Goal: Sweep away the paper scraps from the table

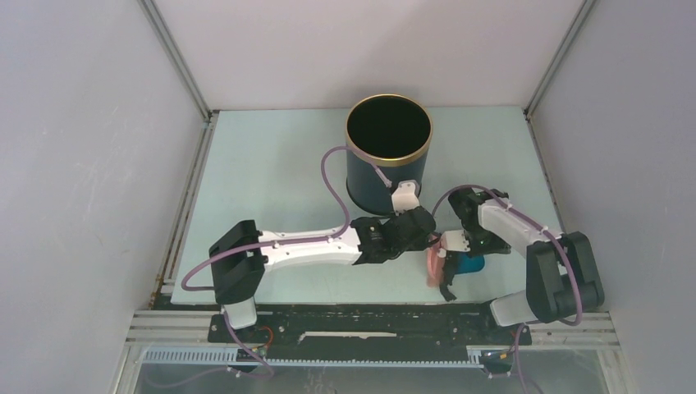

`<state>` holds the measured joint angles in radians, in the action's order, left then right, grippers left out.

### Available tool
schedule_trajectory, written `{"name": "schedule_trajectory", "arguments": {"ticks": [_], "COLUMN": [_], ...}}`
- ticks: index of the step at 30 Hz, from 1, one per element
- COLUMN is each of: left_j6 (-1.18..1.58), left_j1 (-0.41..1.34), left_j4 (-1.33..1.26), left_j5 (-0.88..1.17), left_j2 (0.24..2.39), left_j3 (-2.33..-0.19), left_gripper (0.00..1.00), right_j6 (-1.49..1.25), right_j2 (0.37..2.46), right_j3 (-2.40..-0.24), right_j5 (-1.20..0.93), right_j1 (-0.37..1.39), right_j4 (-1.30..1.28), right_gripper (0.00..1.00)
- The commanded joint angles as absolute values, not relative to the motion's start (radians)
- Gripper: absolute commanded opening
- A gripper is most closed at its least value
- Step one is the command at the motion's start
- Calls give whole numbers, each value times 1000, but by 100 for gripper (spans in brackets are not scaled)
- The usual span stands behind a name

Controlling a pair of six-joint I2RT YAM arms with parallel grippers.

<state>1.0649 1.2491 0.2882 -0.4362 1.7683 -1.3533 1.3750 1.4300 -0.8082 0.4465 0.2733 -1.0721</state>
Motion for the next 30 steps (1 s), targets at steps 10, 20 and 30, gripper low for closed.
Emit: {"name": "schedule_trajectory", "arguments": {"ticks": [10,20,30], "left_j6": [1067,939,801], "left_j1": [1250,1250,1250], "left_j4": [180,272,321], "left_j5": [-506,-570,-755], "left_j2": [1590,1500,1415], "left_j3": [-1256,-1310,-1290], "left_gripper": [0,0,0], "right_j6": [1311,1333,1359], "right_j2": [1422,1358,1207], "right_j3": [-805,-805,-805], "right_j5": [72,-116,-149], "right_j1": [126,-42,-55], "right_j4": [-1054,-1057,-1126], "right_gripper": [0,0,0]}}
